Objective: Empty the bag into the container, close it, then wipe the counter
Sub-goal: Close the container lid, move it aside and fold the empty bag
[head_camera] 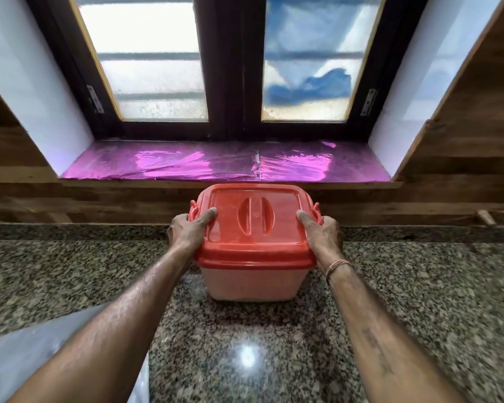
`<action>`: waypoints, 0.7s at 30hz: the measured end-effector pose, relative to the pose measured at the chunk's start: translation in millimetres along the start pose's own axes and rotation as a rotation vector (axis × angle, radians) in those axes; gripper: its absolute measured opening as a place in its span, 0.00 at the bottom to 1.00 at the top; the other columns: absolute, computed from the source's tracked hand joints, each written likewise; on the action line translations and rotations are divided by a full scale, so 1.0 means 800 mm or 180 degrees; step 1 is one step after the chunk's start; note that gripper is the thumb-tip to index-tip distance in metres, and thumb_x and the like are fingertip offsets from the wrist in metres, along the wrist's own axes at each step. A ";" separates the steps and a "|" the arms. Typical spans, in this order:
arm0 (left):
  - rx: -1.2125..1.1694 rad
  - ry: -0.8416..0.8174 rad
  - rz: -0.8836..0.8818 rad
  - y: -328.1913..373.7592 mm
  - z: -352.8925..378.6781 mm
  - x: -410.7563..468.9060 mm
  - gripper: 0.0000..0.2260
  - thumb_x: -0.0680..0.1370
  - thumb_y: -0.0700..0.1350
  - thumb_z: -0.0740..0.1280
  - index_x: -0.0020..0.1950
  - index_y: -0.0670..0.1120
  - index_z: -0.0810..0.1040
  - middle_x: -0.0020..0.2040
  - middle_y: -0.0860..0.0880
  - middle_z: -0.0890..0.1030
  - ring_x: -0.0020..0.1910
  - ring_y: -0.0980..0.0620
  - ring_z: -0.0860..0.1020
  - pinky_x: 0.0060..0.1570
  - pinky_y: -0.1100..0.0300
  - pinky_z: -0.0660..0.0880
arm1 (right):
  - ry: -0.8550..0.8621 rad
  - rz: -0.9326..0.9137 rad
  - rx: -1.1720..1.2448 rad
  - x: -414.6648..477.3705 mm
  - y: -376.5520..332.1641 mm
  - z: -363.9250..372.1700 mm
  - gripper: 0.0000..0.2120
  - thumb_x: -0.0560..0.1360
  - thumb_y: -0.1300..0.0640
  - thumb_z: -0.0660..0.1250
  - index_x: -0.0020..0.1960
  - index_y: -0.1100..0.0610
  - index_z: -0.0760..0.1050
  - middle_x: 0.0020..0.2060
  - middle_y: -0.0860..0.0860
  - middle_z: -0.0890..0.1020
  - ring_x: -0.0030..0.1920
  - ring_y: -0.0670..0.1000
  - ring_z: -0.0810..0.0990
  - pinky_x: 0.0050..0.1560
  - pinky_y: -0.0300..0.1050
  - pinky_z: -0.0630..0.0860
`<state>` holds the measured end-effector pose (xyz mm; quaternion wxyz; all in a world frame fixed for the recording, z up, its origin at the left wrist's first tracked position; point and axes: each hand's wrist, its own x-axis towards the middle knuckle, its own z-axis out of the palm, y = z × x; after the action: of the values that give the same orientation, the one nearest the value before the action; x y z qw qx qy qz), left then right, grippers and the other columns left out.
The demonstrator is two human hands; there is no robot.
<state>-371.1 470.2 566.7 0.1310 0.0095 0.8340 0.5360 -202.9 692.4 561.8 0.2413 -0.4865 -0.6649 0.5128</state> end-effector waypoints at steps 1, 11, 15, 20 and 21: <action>0.0081 0.0024 0.0067 0.001 0.000 -0.006 0.30 0.69 0.69 0.72 0.57 0.46 0.83 0.48 0.46 0.85 0.46 0.46 0.82 0.47 0.53 0.79 | 0.0010 0.0008 -0.0093 -0.006 -0.004 -0.004 0.24 0.73 0.38 0.73 0.53 0.58 0.81 0.46 0.54 0.85 0.45 0.56 0.82 0.44 0.44 0.72; 0.0265 -0.0109 0.0343 -0.097 -0.090 -0.089 0.43 0.72 0.73 0.65 0.78 0.48 0.63 0.68 0.45 0.74 0.63 0.47 0.74 0.63 0.47 0.73 | 0.0977 -0.1721 -0.1346 -0.167 0.005 0.044 0.34 0.77 0.43 0.67 0.77 0.61 0.68 0.76 0.63 0.69 0.78 0.64 0.64 0.76 0.63 0.61; 0.0614 -0.0029 0.0216 -0.175 -0.176 -0.108 0.41 0.72 0.73 0.66 0.76 0.49 0.66 0.68 0.46 0.74 0.66 0.44 0.74 0.65 0.46 0.72 | 0.0764 -0.2616 -0.1125 -0.276 0.022 0.113 0.29 0.75 0.53 0.71 0.73 0.62 0.72 0.72 0.63 0.72 0.74 0.64 0.68 0.76 0.58 0.64; 0.1405 0.0311 -0.0318 -0.291 -0.308 -0.114 0.41 0.73 0.71 0.67 0.77 0.46 0.64 0.73 0.41 0.69 0.71 0.38 0.69 0.67 0.42 0.69 | -0.0970 -0.1686 -0.1515 -0.400 0.077 0.207 0.28 0.76 0.49 0.71 0.73 0.55 0.70 0.66 0.56 0.74 0.65 0.59 0.76 0.62 0.51 0.76; 0.1571 0.0381 -0.0466 -0.314 -0.335 -0.112 0.42 0.73 0.70 0.67 0.77 0.46 0.63 0.74 0.40 0.68 0.71 0.37 0.68 0.67 0.42 0.68 | -0.1237 -0.1280 -0.1704 -0.412 0.091 0.225 0.31 0.77 0.46 0.70 0.75 0.56 0.67 0.69 0.57 0.71 0.68 0.60 0.74 0.64 0.52 0.74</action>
<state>-314.2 110.5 465.0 0.1135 -0.0511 0.9442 0.3051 -186.2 317.0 488.9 0.0710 -0.2859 -0.8907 0.3462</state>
